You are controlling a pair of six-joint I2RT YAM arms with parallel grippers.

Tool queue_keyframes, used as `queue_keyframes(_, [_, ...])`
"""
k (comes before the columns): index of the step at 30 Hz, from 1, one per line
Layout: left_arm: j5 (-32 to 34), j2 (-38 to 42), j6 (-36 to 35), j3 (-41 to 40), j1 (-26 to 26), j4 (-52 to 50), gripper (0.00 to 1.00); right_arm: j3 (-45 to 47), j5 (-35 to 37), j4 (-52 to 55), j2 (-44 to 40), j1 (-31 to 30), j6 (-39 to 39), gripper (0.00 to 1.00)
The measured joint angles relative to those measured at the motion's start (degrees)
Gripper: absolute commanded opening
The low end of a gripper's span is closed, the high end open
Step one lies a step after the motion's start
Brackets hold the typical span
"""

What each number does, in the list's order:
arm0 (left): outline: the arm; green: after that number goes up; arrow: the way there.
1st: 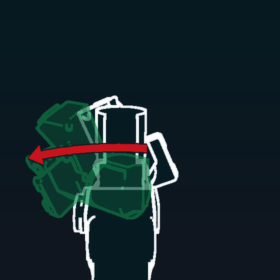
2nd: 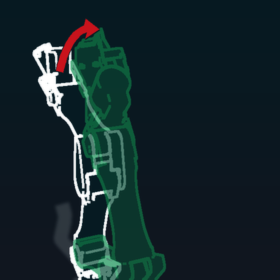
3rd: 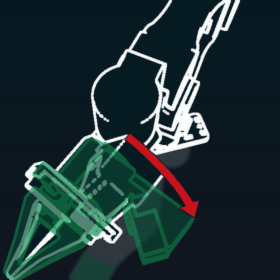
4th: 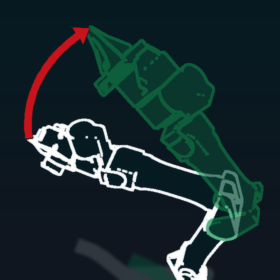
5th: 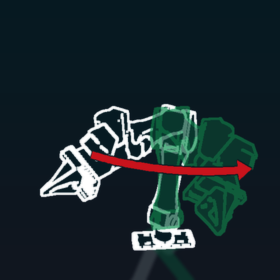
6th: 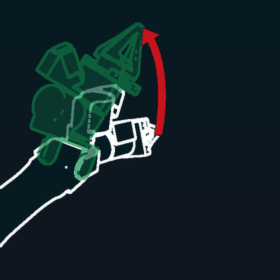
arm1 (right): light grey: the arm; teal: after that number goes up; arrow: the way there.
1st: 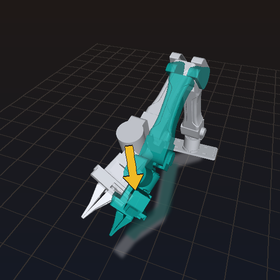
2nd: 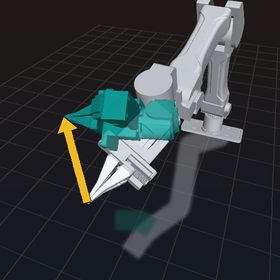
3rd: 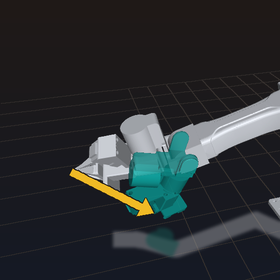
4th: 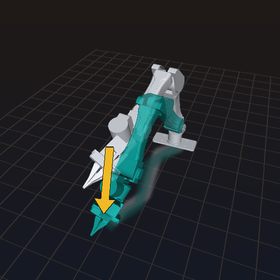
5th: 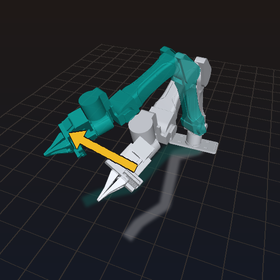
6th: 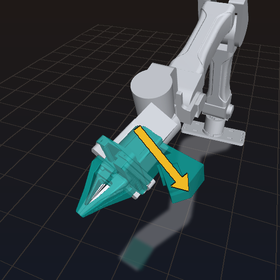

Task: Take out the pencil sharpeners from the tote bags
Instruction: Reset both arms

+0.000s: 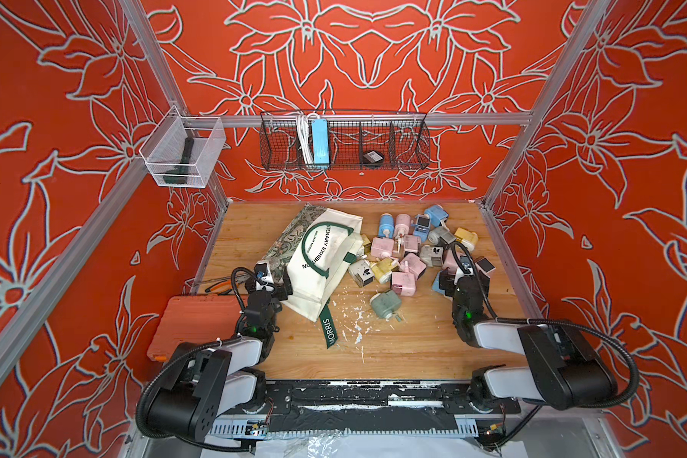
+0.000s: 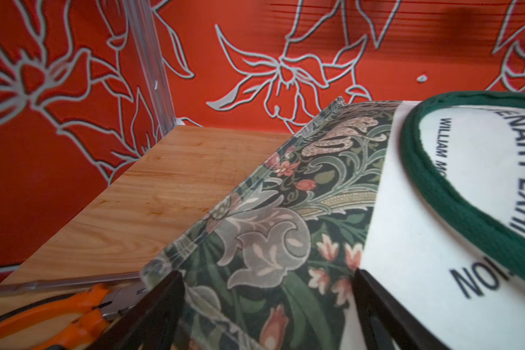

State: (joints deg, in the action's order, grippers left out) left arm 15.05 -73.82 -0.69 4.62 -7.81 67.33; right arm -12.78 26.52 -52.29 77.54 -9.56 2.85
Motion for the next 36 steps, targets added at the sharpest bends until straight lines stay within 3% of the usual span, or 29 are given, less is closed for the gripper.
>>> queue_keyframes(3, [-2.25,-5.62,-1.27,-0.35,0.22,5.60,0.88,-0.07,-2.34,-4.15,3.54,1.31,-0.37,0.99])
queue_keyframes(6, [-3.93,-5.77,-1.68,0.13,0.85,6.36,0.90,-1.38,-4.52,-0.76,4.09,2.47,-1.64,0.99])
queue_keyframes(7, [-4.66,-5.84,-1.68,0.42,1.27,6.03,0.97,-2.36,-5.05,-0.24,4.48,3.08,-1.88,0.99])
queue_keyframes(13, [-9.05,-6.23,-1.14,2.47,4.13,4.11,0.97,-4.66,-7.54,3.50,4.39,4.52,-3.17,0.98])
queue_keyframes(36, [-10.08,-6.23,-0.98,2.47,4.39,3.91,0.97,-5.35,-8.90,6.60,4.17,4.61,-3.45,0.99])
